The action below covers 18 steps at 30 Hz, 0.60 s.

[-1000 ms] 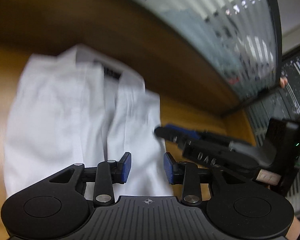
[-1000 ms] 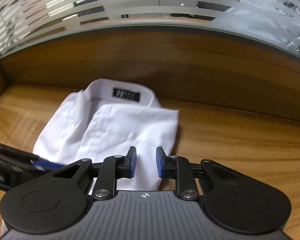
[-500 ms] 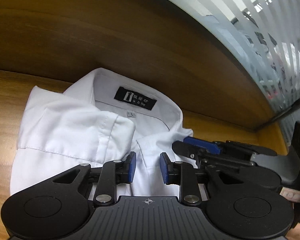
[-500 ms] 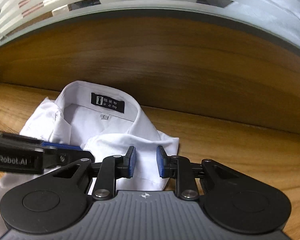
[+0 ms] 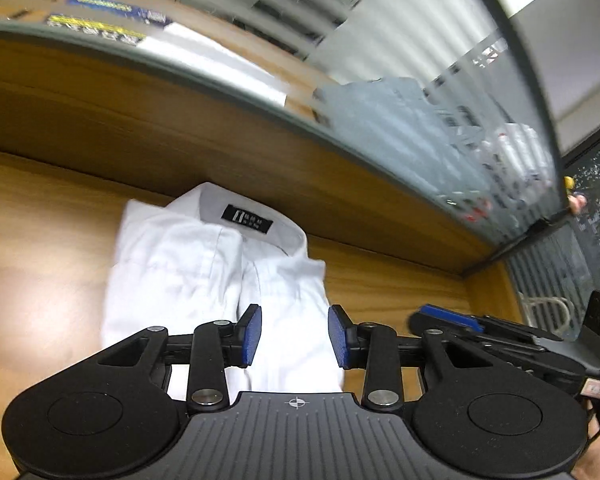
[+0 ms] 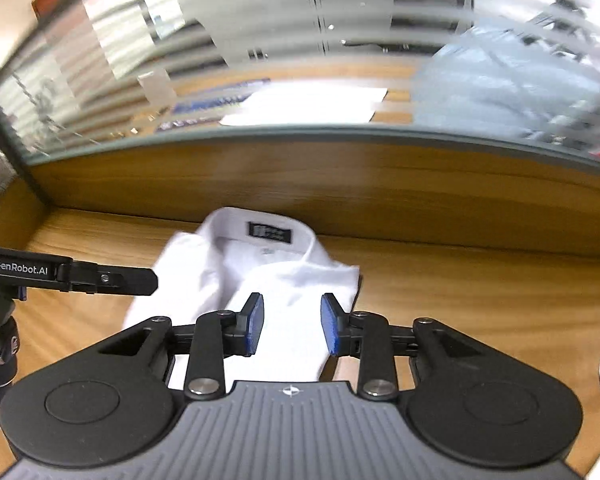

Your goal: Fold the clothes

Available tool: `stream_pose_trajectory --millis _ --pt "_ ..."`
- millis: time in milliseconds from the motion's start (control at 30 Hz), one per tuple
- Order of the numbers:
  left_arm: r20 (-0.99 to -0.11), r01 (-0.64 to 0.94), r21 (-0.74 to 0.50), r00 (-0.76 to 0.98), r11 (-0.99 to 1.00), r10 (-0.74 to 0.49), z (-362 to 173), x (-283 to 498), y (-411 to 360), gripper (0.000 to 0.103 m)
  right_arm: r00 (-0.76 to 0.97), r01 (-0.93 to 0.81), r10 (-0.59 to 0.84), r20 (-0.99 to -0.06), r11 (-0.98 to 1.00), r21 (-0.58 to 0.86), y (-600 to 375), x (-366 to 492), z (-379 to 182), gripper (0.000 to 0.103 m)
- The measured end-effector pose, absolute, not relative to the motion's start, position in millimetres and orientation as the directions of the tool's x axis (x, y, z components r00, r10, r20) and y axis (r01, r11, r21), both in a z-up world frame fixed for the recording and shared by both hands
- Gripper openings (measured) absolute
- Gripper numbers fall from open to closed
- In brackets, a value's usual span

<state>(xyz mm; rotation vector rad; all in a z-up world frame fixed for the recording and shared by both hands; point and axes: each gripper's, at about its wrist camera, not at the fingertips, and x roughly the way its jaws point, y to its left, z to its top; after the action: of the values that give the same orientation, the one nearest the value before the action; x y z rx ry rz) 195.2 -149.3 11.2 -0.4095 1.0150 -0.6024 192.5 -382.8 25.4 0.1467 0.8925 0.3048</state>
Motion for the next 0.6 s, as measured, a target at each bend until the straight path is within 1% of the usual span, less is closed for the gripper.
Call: stream_pose_trajectory --millis 67,133,200,267,433,600 --pt "-0.655 0.268 -0.586 0.397 0.764 -0.642 25 171 -134 0.039 0.590 -0.202 0.333 -0.735 0.943 0.266 -388 167 42 0.037" --pt "-0.652 0.267 -0.586 0.403 0.765 -0.641 35 149 -120 0.040 0.589 -0.217 0.339 -0.734 0.941 0.260 -389 141 54 0.042" --pt "-0.651 0.276 -0.579 0.411 0.767 -0.639 44 125 -108 0.044 0.586 -0.239 0.349 -0.732 0.937 0.256 -388 114 64 0.043" --pt "-0.656 0.279 -0.568 0.415 0.774 -0.631 49 103 -98 0.045 0.573 -0.259 0.367 -0.733 0.929 0.263 -385 89 67 0.043" --pt "-0.668 0.286 -0.557 0.403 0.780 -0.625 43 51 -79 0.045 0.538 -0.313 0.396 -0.744 0.914 0.260 -376 19 68 0.043" --pt "-0.702 0.315 -0.542 0.339 0.779 -0.626 17 9 -74 0.044 0.518 -0.364 0.405 -0.753 0.901 0.235 -355 -46 50 0.044"
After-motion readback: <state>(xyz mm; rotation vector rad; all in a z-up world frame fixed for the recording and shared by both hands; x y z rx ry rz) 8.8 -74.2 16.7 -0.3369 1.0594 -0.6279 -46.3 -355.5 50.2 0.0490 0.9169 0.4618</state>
